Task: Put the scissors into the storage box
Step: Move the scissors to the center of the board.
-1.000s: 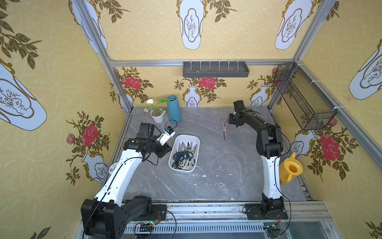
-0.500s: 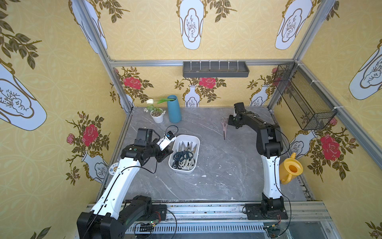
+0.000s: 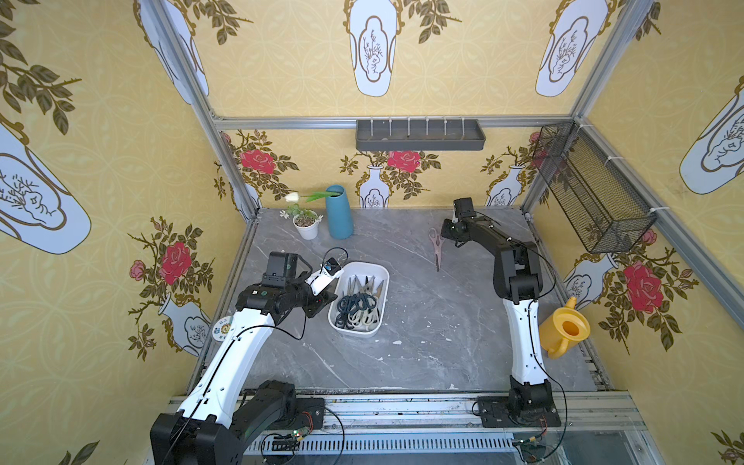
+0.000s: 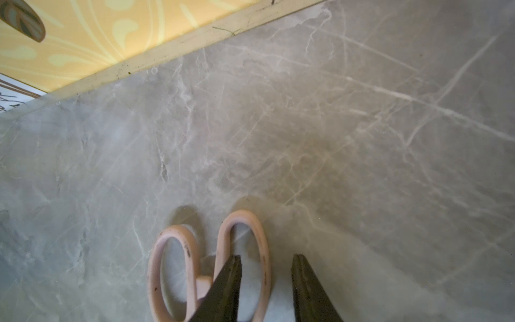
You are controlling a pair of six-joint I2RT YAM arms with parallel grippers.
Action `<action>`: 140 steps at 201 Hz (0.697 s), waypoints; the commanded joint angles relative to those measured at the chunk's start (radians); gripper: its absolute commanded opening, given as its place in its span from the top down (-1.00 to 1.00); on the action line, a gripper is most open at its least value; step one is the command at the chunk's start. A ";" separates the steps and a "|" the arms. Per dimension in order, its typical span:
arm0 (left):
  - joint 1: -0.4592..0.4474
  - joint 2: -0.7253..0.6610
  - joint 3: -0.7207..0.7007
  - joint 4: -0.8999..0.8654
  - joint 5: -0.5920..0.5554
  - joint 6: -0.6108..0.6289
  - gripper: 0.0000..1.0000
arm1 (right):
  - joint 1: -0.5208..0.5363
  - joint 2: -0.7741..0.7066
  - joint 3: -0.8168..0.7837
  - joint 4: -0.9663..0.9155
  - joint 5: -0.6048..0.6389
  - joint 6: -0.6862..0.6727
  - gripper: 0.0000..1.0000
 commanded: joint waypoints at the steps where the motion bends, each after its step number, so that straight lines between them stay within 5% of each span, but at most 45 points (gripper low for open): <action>1: 0.001 -0.009 -0.017 0.020 -0.002 0.020 0.20 | 0.016 0.051 0.052 -0.215 0.065 -0.021 0.45; 46: 0.001 -0.025 -0.040 0.044 -0.023 0.030 0.20 | 0.090 0.069 0.034 -0.400 0.262 -0.085 0.67; 140: 0.002 -0.094 -0.073 0.075 -0.004 0.069 0.21 | 0.243 -0.322 -0.544 -0.444 0.201 -0.013 1.00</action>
